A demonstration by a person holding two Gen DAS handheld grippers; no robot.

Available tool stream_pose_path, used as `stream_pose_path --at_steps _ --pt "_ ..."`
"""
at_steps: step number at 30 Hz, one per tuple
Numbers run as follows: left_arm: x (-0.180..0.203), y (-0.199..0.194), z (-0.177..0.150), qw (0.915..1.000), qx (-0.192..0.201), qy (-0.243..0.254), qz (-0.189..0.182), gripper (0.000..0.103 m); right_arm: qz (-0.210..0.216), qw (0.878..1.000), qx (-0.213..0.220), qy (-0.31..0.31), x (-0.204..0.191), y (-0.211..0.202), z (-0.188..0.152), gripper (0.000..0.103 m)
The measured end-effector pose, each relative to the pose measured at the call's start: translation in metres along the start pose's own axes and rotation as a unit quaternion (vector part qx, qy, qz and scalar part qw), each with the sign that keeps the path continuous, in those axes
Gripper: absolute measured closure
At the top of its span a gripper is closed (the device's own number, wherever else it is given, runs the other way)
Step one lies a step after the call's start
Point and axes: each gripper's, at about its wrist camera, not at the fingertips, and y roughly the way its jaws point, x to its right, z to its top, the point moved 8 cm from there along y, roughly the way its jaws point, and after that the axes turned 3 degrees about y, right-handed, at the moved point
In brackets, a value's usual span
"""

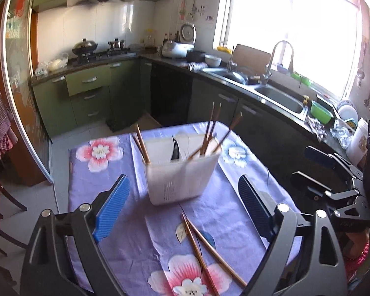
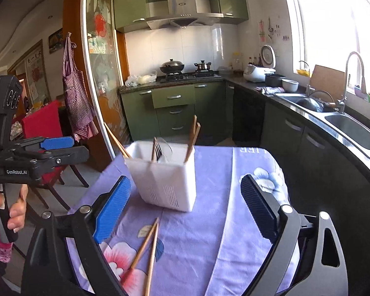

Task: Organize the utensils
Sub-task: 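Grasp another bamboo chopstick with the left gripper and lift it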

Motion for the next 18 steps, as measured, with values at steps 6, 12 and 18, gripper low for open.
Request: stream_pose_path --at_steps 6,12,18 --pt "0.01 0.067 -0.089 0.988 -0.142 -0.046 -0.041 0.018 0.017 0.996 -0.038 0.085 0.041 -0.016 -0.072 0.006" --pt "0.02 0.127 -0.142 0.965 -0.246 -0.078 -0.046 0.045 0.036 0.989 -0.066 0.126 0.06 -0.019 -0.104 0.005" --pt "0.014 0.151 -0.141 0.9639 -0.257 -0.07 -0.001 0.051 0.056 0.985 -0.074 0.143 0.065 -0.016 -0.113 0.005"
